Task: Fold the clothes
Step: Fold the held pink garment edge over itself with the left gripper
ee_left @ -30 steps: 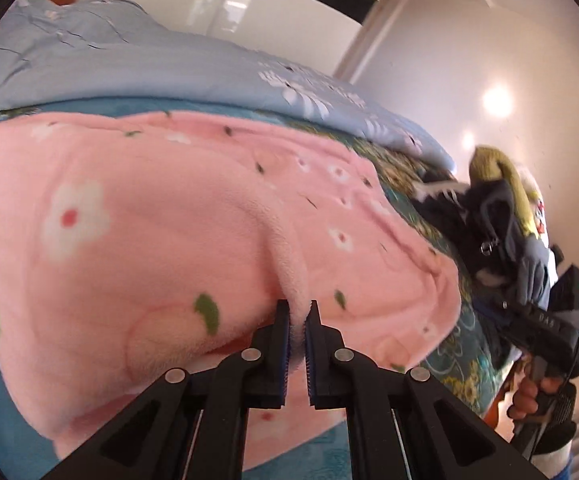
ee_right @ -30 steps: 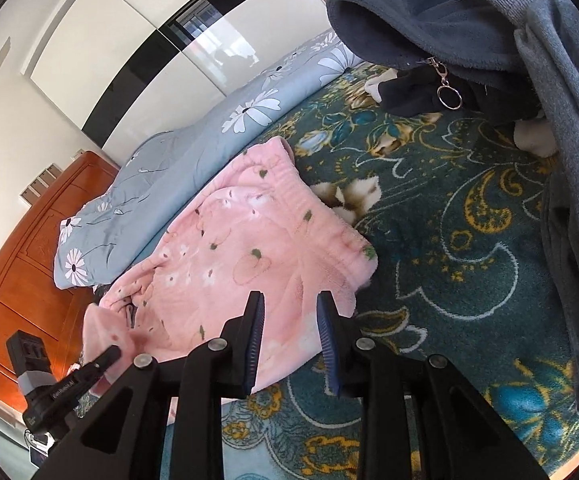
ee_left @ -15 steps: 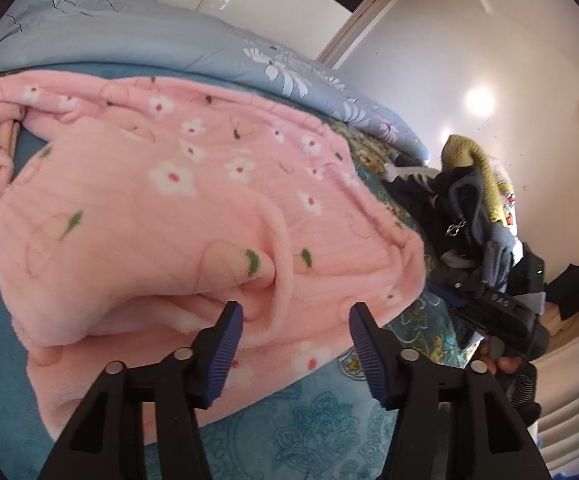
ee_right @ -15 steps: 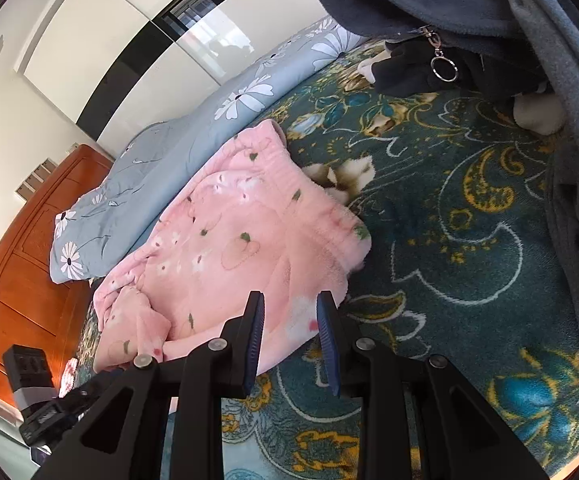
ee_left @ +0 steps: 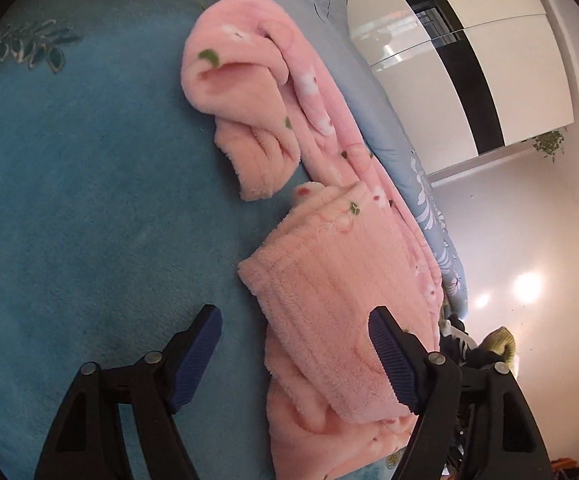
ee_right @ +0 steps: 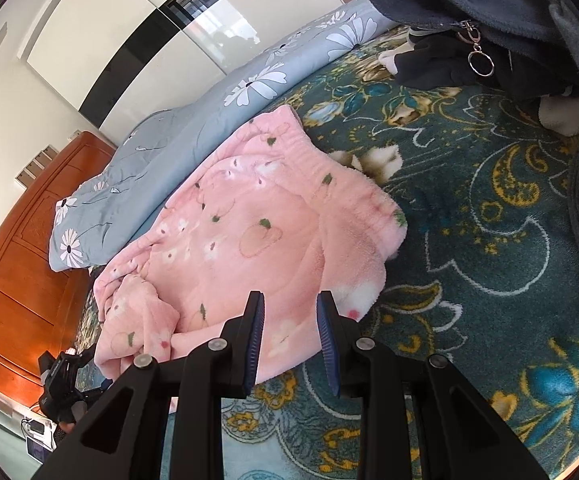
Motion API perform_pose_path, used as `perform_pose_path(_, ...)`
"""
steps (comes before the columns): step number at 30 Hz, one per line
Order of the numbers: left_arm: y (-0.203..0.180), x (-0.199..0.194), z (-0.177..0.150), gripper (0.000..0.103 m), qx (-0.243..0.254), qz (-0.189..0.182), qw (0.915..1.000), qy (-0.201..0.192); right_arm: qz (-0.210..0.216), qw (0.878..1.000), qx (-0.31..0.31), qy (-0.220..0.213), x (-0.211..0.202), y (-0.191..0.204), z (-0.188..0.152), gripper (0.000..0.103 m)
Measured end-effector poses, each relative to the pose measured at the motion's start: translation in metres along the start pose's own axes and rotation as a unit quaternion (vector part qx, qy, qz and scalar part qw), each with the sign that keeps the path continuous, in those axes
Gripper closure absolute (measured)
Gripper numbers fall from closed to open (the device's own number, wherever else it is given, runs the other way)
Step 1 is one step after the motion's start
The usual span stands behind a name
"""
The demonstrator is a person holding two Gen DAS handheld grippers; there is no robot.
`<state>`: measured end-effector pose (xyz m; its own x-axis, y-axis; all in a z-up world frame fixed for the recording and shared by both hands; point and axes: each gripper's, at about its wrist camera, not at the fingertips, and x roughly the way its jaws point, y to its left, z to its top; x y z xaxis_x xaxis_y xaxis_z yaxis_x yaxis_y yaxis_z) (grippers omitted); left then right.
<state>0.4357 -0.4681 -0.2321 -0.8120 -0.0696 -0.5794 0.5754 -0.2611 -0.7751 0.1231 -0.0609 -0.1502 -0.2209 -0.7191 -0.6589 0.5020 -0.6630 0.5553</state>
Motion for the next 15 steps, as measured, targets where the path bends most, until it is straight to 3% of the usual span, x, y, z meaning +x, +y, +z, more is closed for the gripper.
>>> perform_pose_path(2,-0.003,0.003,0.002,0.047,0.003,-0.005,1.0,-0.007,-0.001,1.0,-0.002,0.001,0.0,0.003,0.0,0.075)
perform_pose_path(4,-0.006,0.006,0.003,0.075,0.007,-0.002,0.9999,-0.014,-0.005,1.0,-0.002,0.001,0.0,0.005,0.001,0.075)
perform_pose_path(6,-0.011,0.007,0.003,0.087,0.021,0.01,0.9994,-0.024,-0.009,1.0,-0.002,0.0,-0.001,0.006,0.001,0.075)
perform_pose_path(10,-0.019,-0.011,0.008,0.09,0.04,0.018,0.9969,-0.066,-0.016,1.0,-0.004,0.001,-0.003,0.009,0.001,0.075)
perform_pose_path(15,-0.015,-0.067,0.038,0.092,0.062,0.037,0.9871,-0.143,-0.026,1.0,-0.011,0.005,0.0,0.015,0.003,0.075)
